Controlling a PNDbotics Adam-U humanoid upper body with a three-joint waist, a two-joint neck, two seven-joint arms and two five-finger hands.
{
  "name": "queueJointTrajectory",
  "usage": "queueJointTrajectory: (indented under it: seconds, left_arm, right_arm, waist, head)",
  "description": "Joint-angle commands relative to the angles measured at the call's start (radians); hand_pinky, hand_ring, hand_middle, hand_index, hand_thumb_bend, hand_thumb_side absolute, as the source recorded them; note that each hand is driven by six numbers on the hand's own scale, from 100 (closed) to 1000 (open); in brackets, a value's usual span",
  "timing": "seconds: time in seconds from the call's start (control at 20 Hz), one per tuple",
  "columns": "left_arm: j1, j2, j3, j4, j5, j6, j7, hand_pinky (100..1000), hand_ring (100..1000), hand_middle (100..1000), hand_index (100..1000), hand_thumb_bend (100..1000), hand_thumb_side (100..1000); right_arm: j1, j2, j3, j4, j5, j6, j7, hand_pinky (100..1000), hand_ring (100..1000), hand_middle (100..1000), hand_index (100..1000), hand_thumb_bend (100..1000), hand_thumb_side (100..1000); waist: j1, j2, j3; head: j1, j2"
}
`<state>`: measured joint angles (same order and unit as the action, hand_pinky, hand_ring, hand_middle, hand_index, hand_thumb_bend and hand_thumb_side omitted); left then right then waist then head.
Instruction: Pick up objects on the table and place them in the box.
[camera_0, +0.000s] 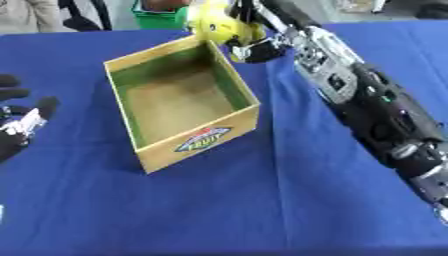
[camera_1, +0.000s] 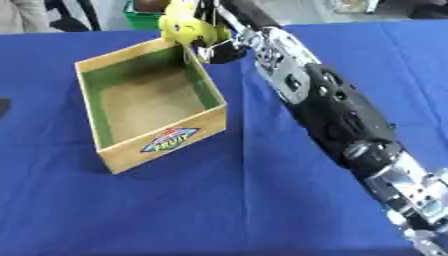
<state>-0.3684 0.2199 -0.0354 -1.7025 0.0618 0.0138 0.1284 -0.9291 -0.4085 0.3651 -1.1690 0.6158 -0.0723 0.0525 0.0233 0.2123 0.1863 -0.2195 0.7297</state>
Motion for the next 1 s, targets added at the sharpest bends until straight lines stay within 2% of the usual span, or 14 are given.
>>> queueJointTrajectory:
  seconds: [0.05, 0.3, 0.55, 0.6, 0.7, 0.75, 0.8, 0.95, 1.0]
  left_arm:
    - [-0.007, 0.01, -0.004, -0.011, 0.001, -0.001, -0.005, 507, 647, 608, 652, 729, 179]
    - [-0.006, 0.008, -0.006, -0.01, 0.002, -0.001, -0.007, 507, 647, 608, 652, 729, 180]
    - [-0.006, 0.008, -0.007, -0.01, 0.002, -0.001, -0.009, 507, 646, 608, 652, 729, 179]
    - [-0.006, 0.008, -0.007, -0.01, 0.002, -0.001, -0.008, 507, 646, 607, 651, 729, 179]
    - [-0.006, 0.008, -0.007, -0.01, 0.002, -0.001, -0.008, 507, 646, 607, 651, 729, 179]
    - [-0.006, 0.008, -0.007, -0.01, 0.002, -0.001, -0.008, 507, 646, 607, 651, 729, 179]
    - [-0.006, 0.008, -0.006, -0.01, 0.002, -0.001, -0.007, 507, 646, 607, 651, 729, 179]
    - [-0.006, 0.008, -0.005, -0.01, 0.002, -0.002, -0.006, 507, 646, 607, 651, 730, 179]
    - [-0.006, 0.008, -0.005, -0.01, 0.002, -0.002, -0.006, 507, 646, 607, 651, 730, 179]
  right_arm:
    - [-0.031, 0.029, 0.006, 0.025, 0.026, -0.025, 0.008, 504, 452, 182, 236, 100, 100]
    - [-0.037, 0.077, 0.018, 0.068, 0.047, -0.051, 0.025, 516, 466, 209, 264, 100, 100]
    - [-0.039, 0.102, 0.026, 0.092, 0.059, -0.065, 0.051, 550, 507, 286, 344, 100, 100]
    - [-0.038, 0.103, 0.027, 0.096, 0.061, -0.065, 0.06, 567, 532, 366, 436, 100, 100]
    - [-0.037, 0.104, 0.029, 0.1, 0.067, -0.065, 0.082, 591, 576, 463, 552, 155, 100]
    - [-0.036, 0.103, 0.029, 0.099, 0.07, -0.064, 0.091, 594, 581, 473, 567, 161, 100]
    - [-0.035, 0.102, 0.028, 0.099, 0.073, -0.063, 0.098, 619, 624, 548, 661, 206, 100]
    - [-0.033, 0.096, 0.027, 0.094, 0.078, -0.058, 0.124, 672, 709, 678, 768, 288, 255]
    - [-0.033, 0.093, 0.027, 0.092, 0.079, -0.057, 0.134, 705, 749, 744, 812, 338, 336]
  waist:
    - [0.004, -0.021, 0.004]
    - [0.006, -0.023, 0.008]
    - [0.006, -0.024, 0.008]
    - [0.006, -0.024, 0.007]
    - [0.006, -0.024, 0.006]
    - [0.005, -0.024, 0.006]
    - [0.005, -0.024, 0.005]
    - [0.004, -0.024, 0.001]
    - [0.004, -0.023, 0.0]
  head:
    - [-0.007, 0.008]
    - [-0.012, 0.011]
    - [-0.014, 0.011]
    - [-0.014, 0.011]
    - [-0.014, 0.011]
    - [-0.013, 0.011]
    - [-0.013, 0.011]
    - [-0.01, 0.01]
    - [-0.01, 0.01]
